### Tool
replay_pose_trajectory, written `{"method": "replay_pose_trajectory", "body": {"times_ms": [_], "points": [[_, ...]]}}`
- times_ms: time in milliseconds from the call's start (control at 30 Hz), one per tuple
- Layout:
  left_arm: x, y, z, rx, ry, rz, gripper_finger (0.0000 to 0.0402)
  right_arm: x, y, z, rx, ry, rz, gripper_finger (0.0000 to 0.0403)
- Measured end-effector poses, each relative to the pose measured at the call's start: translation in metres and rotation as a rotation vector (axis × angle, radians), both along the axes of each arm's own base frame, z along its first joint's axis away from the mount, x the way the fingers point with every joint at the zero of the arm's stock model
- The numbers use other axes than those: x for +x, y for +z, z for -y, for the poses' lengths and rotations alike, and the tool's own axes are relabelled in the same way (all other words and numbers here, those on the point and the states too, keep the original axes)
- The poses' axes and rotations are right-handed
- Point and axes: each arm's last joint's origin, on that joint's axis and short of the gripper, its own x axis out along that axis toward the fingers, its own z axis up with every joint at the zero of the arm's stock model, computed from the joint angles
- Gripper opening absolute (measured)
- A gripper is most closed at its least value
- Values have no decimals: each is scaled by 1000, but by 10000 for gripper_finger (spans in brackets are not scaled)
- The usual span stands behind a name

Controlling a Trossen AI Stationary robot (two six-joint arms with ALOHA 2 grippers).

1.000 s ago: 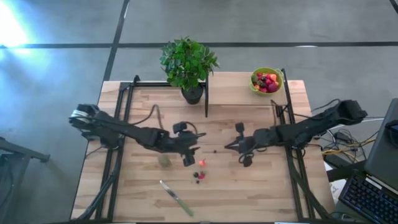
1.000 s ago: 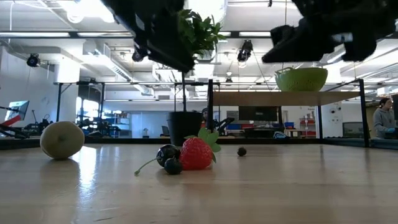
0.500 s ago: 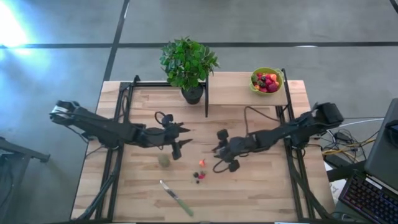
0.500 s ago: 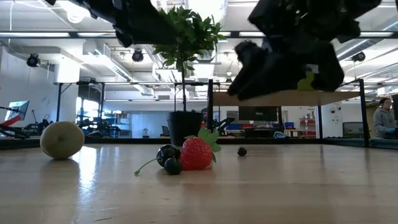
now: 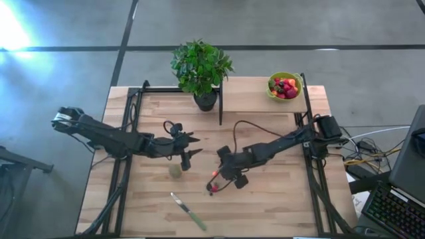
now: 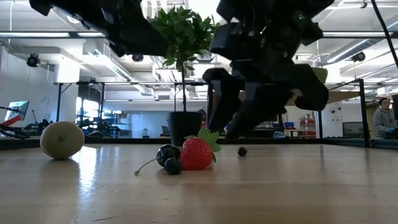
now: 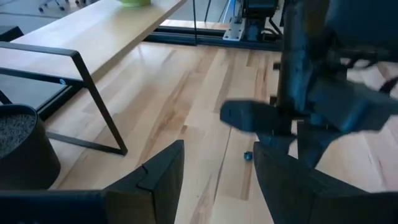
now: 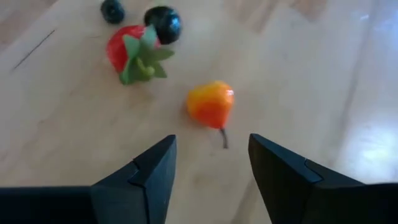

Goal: Pick & Place Fruit
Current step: Put the pear into the green strainer bowl on the shelf

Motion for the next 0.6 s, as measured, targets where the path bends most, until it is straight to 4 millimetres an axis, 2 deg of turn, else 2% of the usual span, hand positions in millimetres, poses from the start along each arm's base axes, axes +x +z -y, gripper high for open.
{"method": "replay_pose_trajectory", "body": {"times_ms": [267, 600], "points": [[0, 0, 0, -10, 3, 6, 197, 15, -19, 2, 6, 6, -68, 169], [0, 0, 0, -11, 4, 6, 197, 28, -25, 2, 50, 24, -73, 158]]}}
